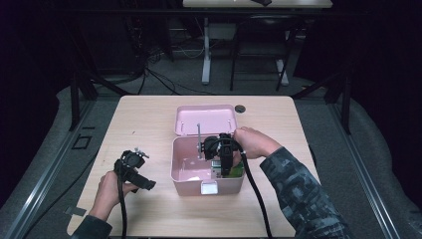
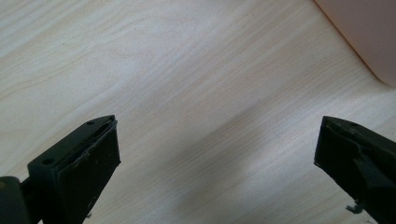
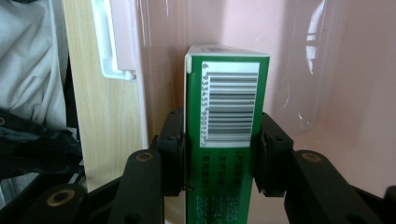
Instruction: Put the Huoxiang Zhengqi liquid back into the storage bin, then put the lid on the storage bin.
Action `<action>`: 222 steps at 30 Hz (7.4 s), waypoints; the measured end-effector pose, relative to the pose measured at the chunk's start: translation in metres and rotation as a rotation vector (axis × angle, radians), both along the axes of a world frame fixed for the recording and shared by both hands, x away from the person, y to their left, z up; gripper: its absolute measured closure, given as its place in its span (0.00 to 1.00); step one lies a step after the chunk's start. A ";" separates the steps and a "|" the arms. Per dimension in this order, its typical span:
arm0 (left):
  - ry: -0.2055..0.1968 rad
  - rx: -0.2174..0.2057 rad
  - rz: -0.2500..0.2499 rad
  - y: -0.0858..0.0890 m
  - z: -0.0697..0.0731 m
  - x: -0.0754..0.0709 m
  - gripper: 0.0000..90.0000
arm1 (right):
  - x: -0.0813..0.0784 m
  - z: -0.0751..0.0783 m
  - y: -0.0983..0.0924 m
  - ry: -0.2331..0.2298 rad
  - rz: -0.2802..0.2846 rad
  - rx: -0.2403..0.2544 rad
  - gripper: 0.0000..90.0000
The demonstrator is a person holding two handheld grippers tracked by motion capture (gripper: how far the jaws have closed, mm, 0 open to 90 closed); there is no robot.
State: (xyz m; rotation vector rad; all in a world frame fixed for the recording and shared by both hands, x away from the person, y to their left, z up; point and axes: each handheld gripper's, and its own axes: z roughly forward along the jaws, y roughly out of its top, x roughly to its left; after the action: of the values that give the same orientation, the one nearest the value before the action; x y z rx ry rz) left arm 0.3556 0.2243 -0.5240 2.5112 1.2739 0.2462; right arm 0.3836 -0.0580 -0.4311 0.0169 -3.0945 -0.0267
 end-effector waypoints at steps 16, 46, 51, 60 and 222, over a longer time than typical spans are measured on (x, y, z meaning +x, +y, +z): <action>0.001 -0.006 -0.001 -0.001 0.000 0.000 0.00 | 0.007 0.016 -0.031 0.014 -0.099 0.153 0.36; -0.045 -0.089 -0.001 -0.006 0.041 0.006 0.00 | 0.021 0.038 -0.130 -0.112 -0.536 0.578 0.02; -0.070 -0.110 -0.007 -0.011 0.057 0.011 0.00 | 0.026 0.036 -0.144 -0.137 -0.602 0.632 0.00; -0.079 -0.141 -0.045 -0.028 0.073 0.017 0.00 | 0.037 0.030 -0.154 -0.168 -0.683 0.643 0.00; -0.213 -0.187 -0.054 -0.084 0.060 0.018 0.68 | 0.065 0.025 -0.133 -0.463 -0.953 1.001 0.94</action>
State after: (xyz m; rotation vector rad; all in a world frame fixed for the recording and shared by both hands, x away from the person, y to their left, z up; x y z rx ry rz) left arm 0.3737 0.1407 -0.4639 2.2888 1.0912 0.3549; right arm 0.4487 -0.1908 -0.4060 -1.5152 -2.7100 -1.7096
